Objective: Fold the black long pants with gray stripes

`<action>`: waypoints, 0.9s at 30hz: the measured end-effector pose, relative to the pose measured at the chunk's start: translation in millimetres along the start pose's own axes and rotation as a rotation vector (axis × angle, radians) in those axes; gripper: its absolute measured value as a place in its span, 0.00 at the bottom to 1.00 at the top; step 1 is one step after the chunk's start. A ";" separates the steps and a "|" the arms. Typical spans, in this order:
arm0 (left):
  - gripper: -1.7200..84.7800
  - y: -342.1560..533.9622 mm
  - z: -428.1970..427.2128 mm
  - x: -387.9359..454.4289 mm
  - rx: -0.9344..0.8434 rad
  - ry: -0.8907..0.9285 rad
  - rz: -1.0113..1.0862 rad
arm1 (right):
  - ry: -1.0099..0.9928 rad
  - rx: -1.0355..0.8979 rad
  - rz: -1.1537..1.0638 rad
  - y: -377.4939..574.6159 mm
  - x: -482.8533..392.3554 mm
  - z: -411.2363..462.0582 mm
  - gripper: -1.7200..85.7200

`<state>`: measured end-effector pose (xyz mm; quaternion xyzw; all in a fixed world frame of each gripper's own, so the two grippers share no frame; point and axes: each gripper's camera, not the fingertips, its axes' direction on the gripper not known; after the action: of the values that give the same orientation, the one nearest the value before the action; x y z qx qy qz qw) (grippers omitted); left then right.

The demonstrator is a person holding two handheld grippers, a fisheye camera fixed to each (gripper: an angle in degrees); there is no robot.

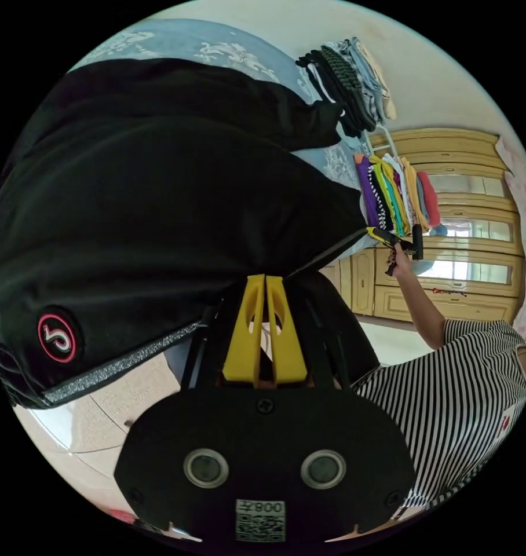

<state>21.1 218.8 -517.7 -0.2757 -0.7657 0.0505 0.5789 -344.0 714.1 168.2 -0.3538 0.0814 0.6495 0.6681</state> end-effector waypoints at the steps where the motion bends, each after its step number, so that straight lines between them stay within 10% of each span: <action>1: 0.03 -5.9 7.8 -2.9 -0.021 -0.006 -0.018 | -0.003 -0.019 0.012 -1.8 1.9 7.7 0.04; 27: 0.12 -157.0 -143.3 -81.5 0.439 -0.241 -0.120 | 0.053 0.162 -0.424 -282.3 -267.7 100.6 0.09</action>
<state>109.5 12.6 -478.9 -0.0898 -0.8149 0.2136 0.5312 -156.3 581.9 498.0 -0.3252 0.0747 0.4766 0.8133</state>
